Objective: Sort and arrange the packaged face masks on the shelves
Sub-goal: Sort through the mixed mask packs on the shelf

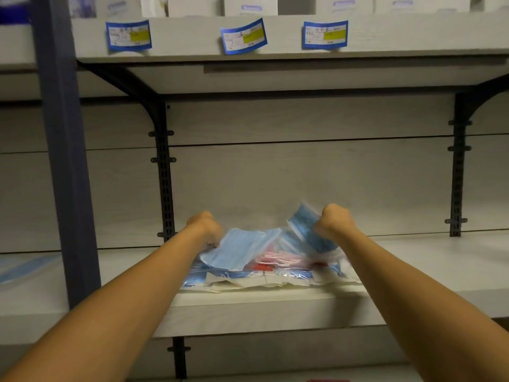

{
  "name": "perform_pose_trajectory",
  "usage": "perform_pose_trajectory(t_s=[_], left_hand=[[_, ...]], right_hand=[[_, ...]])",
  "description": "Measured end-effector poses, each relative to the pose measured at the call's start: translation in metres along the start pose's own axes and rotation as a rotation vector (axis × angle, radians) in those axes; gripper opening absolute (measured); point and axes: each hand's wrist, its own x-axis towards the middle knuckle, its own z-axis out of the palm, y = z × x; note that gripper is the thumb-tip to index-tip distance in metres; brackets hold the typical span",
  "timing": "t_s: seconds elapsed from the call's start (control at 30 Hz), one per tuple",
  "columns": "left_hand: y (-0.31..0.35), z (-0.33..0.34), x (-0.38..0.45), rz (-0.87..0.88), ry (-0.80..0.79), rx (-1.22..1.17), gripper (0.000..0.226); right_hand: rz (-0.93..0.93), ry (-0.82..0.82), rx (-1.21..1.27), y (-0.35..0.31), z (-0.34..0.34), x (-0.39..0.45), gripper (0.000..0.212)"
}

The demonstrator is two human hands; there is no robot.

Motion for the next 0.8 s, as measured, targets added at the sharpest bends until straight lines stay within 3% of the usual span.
perform_pose_trajectory(t_s=[0.1, 0.17, 0.27, 0.4, 0.53, 0.8], left_hand=[[-0.003, -0.003, -0.003, -0.044, 0.019, -0.217, 0.020], [-0.003, -0.008, -0.009, -0.050, 0.035, -0.348, 0.012], [-0.004, -0.018, -0.021, -0.074, -0.018, -0.515, 0.033], [-0.006, -0.026, -0.043, -0.082, 0.006, -0.568, 0.032], [-0.014, -0.031, -0.061, -0.031, 0.037, -0.684, 0.031], [-0.062, -0.051, -0.116, 0.039, 0.032, -0.788, 0.024]], right_hand=[[0.049, 0.060, 0.205, 0.005, -0.013, -0.003, 0.009], [0.059, 0.079, 0.343, 0.007, -0.022, -0.006, 0.012], [0.077, 0.071, 0.528, 0.004, -0.032, -0.013, 0.012], [0.030, 0.030, 0.876, -0.004, -0.035, -0.015, 0.022], [-0.093, -0.082, 1.057, -0.017, -0.033, -0.026, 0.013], [-0.194, -0.369, 1.267, -0.064, -0.010, -0.066, 0.022]])
